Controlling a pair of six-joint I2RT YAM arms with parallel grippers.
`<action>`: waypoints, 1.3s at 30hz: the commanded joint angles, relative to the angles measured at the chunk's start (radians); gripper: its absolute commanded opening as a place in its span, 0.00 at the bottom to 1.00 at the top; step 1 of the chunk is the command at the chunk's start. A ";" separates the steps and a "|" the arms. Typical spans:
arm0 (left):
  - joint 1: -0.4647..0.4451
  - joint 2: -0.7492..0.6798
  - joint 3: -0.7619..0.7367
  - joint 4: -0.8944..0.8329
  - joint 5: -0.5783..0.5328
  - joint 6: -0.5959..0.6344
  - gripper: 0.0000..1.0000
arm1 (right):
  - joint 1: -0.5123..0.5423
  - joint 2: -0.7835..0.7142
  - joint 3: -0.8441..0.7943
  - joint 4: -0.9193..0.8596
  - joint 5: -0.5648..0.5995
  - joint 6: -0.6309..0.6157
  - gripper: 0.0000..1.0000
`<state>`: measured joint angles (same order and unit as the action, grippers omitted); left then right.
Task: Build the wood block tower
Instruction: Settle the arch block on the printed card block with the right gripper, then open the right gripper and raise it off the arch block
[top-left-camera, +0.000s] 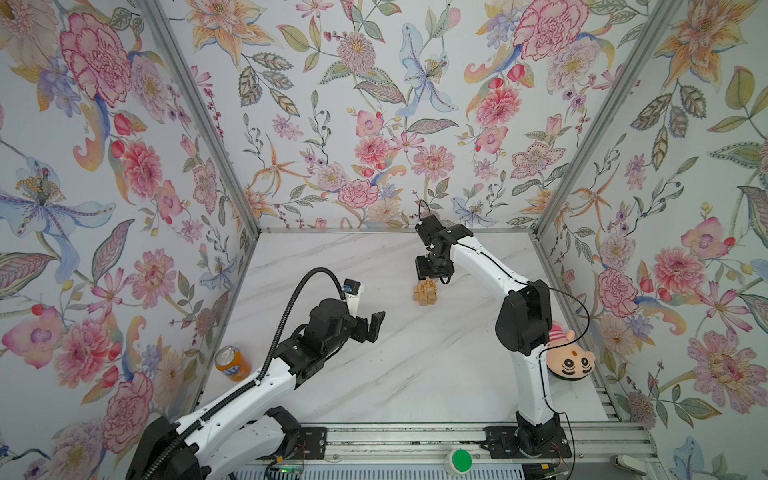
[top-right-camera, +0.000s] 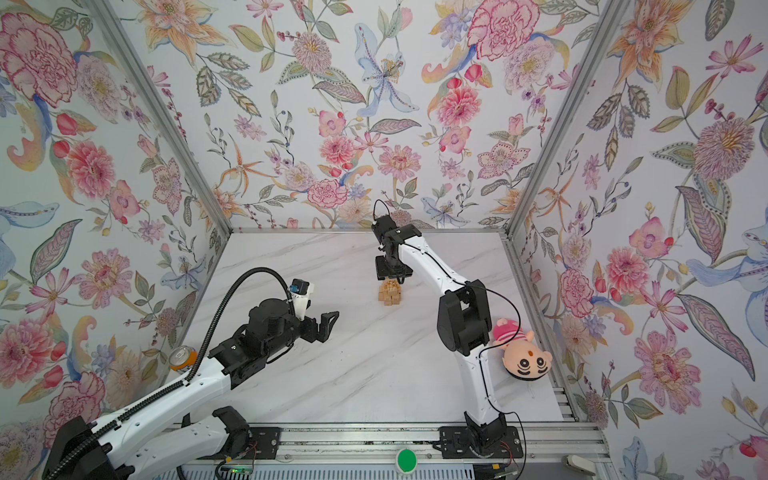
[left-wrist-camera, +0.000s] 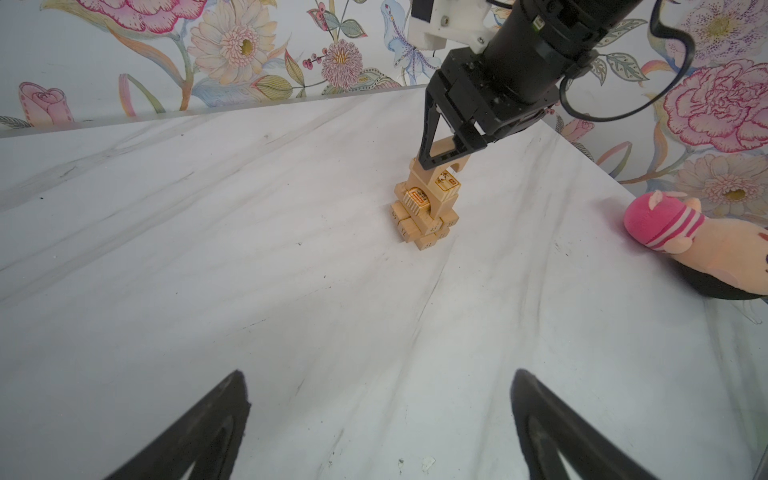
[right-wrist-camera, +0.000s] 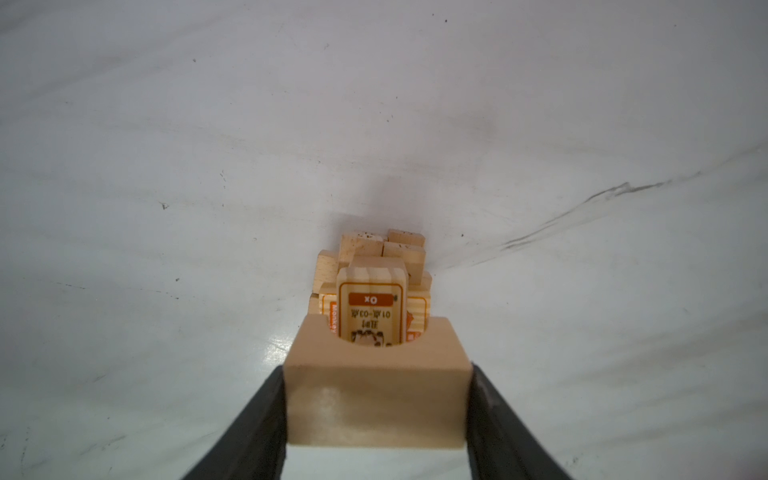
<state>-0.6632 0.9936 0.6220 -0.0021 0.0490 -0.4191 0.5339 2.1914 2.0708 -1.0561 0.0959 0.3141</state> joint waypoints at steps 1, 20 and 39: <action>0.017 -0.015 -0.022 0.007 0.011 -0.007 0.99 | 0.009 0.031 0.028 -0.028 0.015 0.014 0.52; 0.034 -0.012 -0.029 0.014 0.036 -0.007 0.99 | 0.016 0.052 0.058 -0.042 0.010 0.012 0.73; 0.039 -0.047 0.014 -0.023 -0.037 0.006 0.99 | 0.008 -0.143 0.071 -0.042 0.086 -0.019 0.99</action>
<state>-0.6395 0.9745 0.6090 -0.0044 0.0616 -0.4187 0.5430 2.1735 2.1105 -1.0748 0.1463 0.3130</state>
